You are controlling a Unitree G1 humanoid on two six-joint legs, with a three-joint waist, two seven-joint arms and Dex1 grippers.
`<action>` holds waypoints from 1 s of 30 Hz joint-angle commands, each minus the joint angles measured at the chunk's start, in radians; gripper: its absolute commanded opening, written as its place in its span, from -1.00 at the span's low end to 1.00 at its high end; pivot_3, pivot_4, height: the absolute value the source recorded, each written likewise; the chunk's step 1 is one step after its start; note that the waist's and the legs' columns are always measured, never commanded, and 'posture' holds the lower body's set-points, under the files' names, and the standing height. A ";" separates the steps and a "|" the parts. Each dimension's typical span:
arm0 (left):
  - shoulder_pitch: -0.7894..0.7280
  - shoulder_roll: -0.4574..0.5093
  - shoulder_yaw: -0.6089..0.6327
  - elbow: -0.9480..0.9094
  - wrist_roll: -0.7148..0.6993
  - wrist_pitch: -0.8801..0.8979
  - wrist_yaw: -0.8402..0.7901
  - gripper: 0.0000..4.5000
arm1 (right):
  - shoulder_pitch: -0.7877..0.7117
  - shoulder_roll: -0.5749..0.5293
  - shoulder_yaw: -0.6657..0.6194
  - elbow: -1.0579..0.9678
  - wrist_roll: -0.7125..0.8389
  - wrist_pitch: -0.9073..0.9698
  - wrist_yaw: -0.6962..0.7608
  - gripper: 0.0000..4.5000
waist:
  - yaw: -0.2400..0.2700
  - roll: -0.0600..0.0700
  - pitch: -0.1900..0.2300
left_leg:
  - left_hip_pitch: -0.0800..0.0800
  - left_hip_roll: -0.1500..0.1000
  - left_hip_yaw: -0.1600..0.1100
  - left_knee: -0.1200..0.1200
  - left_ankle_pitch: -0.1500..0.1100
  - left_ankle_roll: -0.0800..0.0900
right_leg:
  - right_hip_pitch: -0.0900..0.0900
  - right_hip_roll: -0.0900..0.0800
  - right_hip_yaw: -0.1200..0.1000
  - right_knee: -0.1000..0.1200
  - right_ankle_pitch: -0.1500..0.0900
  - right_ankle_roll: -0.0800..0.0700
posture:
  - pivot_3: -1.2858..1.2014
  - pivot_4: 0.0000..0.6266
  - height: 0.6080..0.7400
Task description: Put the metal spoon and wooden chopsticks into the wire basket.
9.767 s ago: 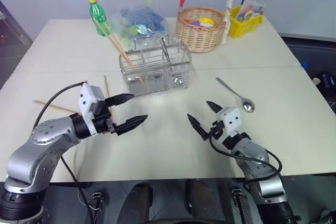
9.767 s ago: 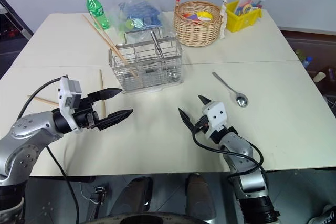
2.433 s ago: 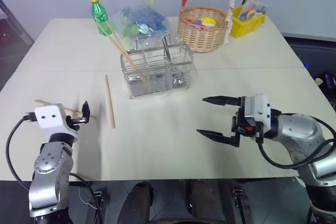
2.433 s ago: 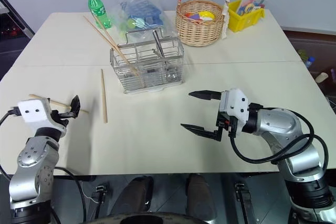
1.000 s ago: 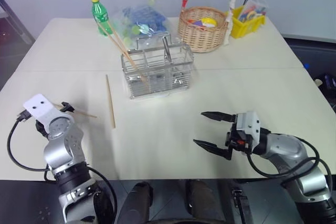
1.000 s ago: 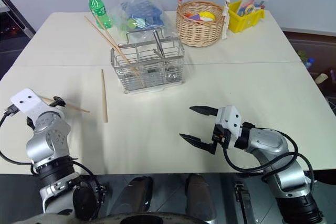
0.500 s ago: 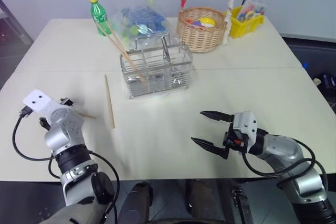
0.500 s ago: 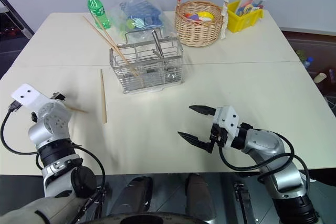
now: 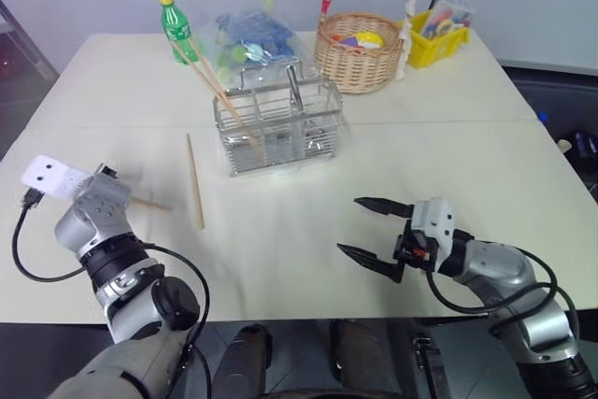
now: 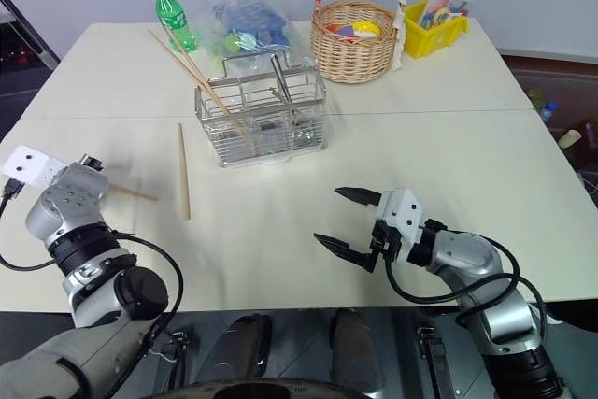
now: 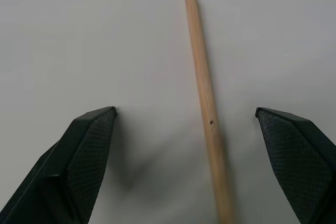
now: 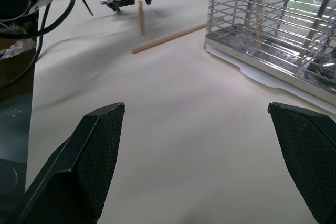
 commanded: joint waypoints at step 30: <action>0.039 0.055 -0.028 0.024 0.051 0.123 0.016 -0.98 | 0.002 -0.013 -0.026 -0.048 0.014 0.005 -0.009 1.00 | -0.005 0.004 -0.003 | 0.001 0.000 0.000 0.000 0.000 -0.001 | 0.000 0.000 0.000 0.001 0.000 0.000 | 0.03 -0.52 1.00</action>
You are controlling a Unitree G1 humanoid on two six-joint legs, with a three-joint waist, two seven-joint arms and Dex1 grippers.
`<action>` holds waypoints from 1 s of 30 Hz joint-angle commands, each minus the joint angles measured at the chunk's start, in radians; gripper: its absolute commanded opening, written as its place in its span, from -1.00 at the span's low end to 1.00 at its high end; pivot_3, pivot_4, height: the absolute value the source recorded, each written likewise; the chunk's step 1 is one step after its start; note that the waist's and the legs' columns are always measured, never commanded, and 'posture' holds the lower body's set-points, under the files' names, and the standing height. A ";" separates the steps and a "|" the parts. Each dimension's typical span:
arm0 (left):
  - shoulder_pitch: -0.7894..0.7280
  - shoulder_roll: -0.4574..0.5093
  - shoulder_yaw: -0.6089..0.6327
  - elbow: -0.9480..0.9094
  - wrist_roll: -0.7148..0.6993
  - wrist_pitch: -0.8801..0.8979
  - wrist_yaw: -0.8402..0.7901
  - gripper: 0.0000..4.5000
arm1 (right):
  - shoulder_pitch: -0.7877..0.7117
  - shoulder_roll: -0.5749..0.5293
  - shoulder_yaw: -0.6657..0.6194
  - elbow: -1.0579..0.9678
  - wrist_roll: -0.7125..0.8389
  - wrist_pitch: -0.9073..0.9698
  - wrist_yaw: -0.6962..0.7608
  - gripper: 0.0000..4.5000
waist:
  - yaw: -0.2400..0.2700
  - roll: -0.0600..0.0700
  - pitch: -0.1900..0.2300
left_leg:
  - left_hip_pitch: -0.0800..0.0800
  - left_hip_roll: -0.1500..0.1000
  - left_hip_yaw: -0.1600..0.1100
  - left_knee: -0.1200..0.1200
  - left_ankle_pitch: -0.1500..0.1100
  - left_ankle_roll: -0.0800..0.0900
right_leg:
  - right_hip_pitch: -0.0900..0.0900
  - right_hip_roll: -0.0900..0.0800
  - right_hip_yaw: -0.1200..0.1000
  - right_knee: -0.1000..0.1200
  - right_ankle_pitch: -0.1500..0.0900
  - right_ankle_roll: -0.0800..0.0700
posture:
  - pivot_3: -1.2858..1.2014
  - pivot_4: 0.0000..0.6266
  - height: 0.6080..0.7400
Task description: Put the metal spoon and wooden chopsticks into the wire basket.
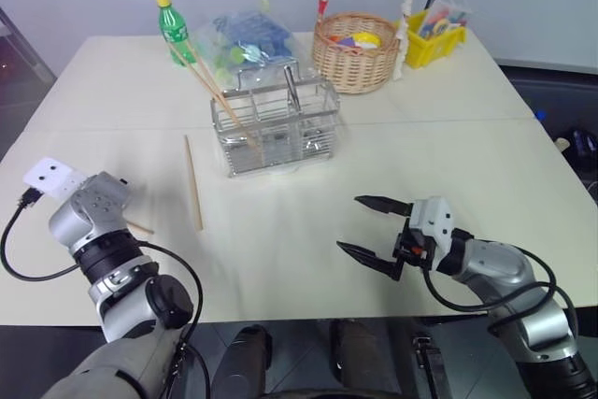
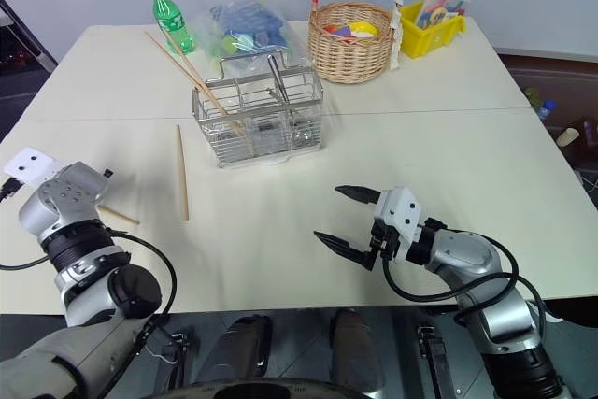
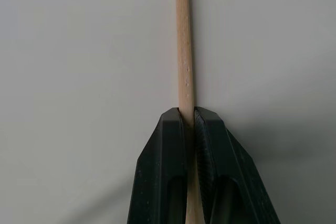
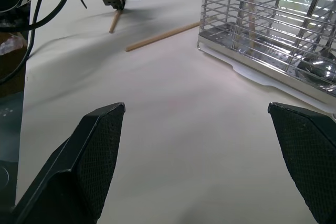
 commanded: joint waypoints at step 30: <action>-0.304 0.364 -0.341 0.056 -0.547 -0.503 -1.573 -0.98 | -0.049 0.092 -0.085 -0.192 0.067 0.100 -0.273 1.00 | 0.002 -0.004 0.000 | -0.002 0.000 -0.001 0.000 0.001 -0.001 | -0.001 0.000 0.000 0.001 0.000 0.000 | 0.03 -0.52 1.00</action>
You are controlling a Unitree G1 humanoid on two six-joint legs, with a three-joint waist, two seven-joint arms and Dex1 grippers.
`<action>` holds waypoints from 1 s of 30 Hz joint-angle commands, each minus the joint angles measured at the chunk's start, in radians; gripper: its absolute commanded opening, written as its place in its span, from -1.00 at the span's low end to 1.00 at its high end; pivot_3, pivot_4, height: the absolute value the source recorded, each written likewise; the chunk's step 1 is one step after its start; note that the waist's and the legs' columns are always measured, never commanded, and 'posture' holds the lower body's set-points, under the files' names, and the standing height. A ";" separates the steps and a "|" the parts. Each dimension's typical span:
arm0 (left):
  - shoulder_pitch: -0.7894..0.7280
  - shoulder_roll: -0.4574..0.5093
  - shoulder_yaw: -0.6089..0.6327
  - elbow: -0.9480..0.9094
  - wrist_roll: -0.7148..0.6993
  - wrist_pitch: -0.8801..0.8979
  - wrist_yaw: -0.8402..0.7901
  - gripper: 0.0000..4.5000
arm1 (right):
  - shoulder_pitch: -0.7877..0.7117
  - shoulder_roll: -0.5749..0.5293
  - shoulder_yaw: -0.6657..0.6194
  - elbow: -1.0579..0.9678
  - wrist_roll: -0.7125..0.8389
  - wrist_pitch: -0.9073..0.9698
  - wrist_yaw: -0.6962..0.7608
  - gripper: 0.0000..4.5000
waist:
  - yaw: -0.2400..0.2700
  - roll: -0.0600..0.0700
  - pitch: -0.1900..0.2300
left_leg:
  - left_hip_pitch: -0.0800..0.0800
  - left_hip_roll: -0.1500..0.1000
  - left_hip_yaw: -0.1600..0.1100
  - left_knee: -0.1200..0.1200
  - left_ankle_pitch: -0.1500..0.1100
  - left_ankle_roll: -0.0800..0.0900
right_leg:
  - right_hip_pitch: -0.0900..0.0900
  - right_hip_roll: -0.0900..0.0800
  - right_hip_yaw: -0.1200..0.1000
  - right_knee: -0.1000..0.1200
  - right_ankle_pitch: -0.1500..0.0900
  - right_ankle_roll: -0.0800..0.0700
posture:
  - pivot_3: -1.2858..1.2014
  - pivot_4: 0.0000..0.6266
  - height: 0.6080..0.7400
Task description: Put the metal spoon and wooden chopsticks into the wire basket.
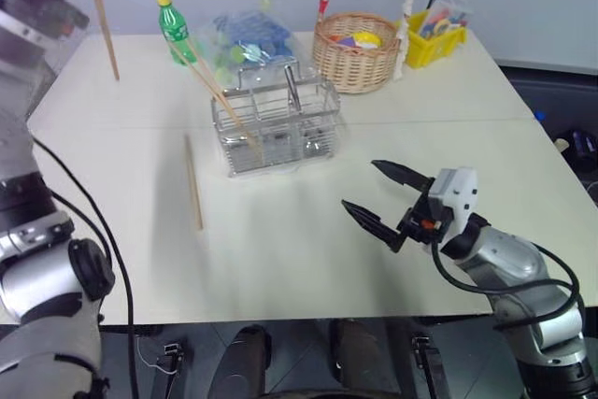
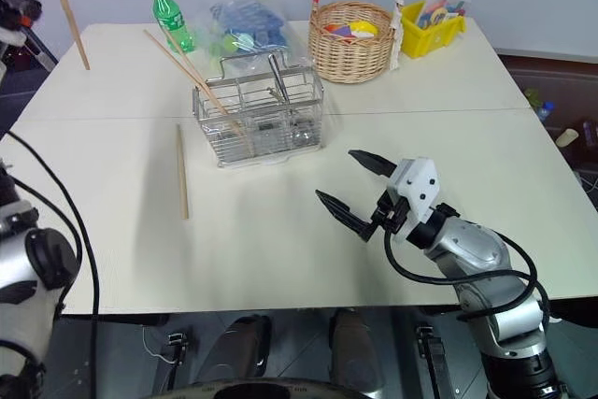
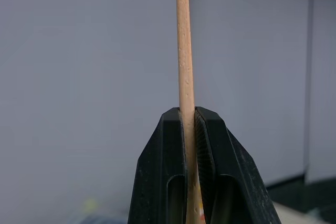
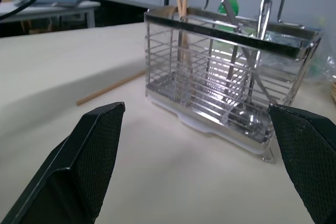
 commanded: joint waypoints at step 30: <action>0.158 -0.454 -0.197 0.021 0.255 -0.381 0.189 -0.98 | -0.056 0.081 -0.008 -0.017 -0.069 -0.036 -0.106 1.00 | 0.003 -0.001 0.001 | -0.001 0.000 0.000 0.000 0.000 0.000 | -0.001 0.000 0.000 0.000 0.000 0.000 | 0.03 -0.52 1.00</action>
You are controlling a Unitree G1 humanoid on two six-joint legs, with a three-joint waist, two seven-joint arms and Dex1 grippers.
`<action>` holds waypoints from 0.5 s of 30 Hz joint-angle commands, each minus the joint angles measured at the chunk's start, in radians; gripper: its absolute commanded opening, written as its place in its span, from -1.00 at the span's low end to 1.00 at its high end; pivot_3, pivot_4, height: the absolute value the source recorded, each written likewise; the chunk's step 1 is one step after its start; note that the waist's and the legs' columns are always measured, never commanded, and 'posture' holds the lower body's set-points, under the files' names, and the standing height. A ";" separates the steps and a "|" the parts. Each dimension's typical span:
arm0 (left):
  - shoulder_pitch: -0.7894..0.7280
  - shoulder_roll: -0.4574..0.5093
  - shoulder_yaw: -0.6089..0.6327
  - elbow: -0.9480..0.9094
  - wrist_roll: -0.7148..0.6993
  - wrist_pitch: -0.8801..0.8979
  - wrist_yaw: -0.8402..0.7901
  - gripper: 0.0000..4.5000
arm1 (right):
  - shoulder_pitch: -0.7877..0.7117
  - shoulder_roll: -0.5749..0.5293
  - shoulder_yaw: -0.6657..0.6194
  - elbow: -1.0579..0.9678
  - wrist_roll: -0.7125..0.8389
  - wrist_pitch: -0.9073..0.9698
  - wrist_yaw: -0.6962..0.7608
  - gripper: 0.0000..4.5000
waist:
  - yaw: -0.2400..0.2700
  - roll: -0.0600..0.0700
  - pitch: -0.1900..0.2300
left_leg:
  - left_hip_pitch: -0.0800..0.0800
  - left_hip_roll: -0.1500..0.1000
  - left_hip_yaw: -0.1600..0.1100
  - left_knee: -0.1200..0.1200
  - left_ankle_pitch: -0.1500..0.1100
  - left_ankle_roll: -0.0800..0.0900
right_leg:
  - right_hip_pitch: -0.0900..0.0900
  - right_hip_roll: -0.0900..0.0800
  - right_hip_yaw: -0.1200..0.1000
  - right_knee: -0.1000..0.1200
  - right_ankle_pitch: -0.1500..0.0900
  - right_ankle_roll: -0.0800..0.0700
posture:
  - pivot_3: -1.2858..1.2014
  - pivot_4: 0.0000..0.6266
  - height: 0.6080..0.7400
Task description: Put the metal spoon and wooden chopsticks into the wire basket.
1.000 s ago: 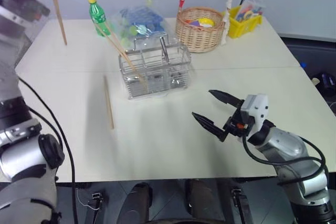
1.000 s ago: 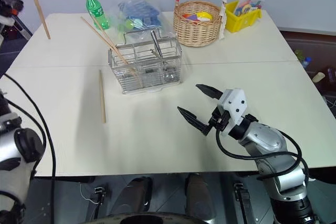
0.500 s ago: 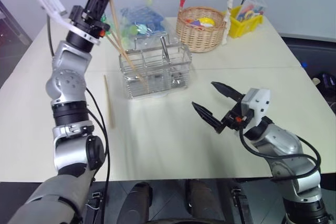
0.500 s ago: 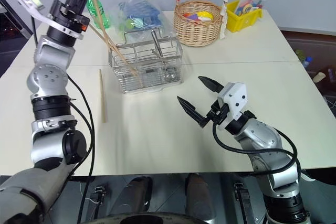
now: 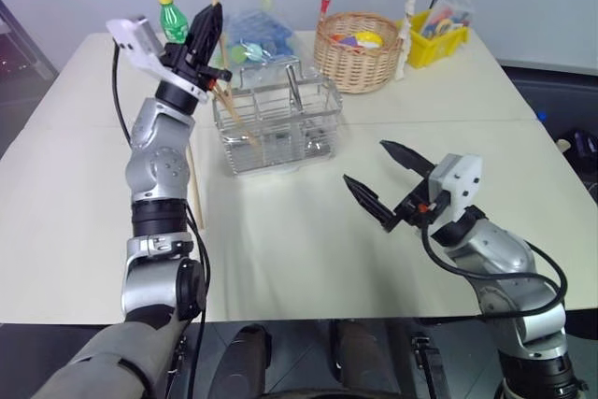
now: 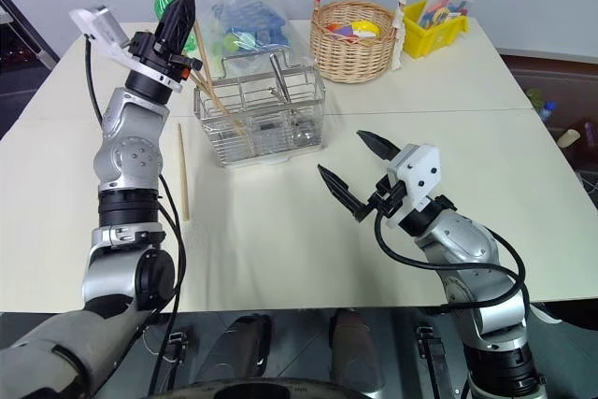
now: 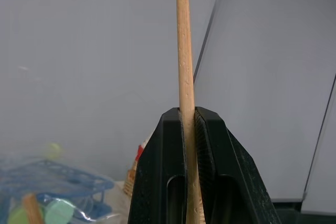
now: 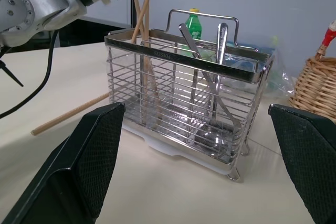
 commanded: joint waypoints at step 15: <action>0.034 -0.005 -0.040 -0.149 -0.034 0.059 0.024 0.98 | -0.021 0.003 -0.013 -0.002 -0.006 -0.026 0.012 1.00 | 0.000 0.000 0.000 | 0.000 0.000 0.000 0.000 0.000 0.000 | 0.000 0.000 0.000 0.000 0.000 0.000 | 0.03 -0.52 1.00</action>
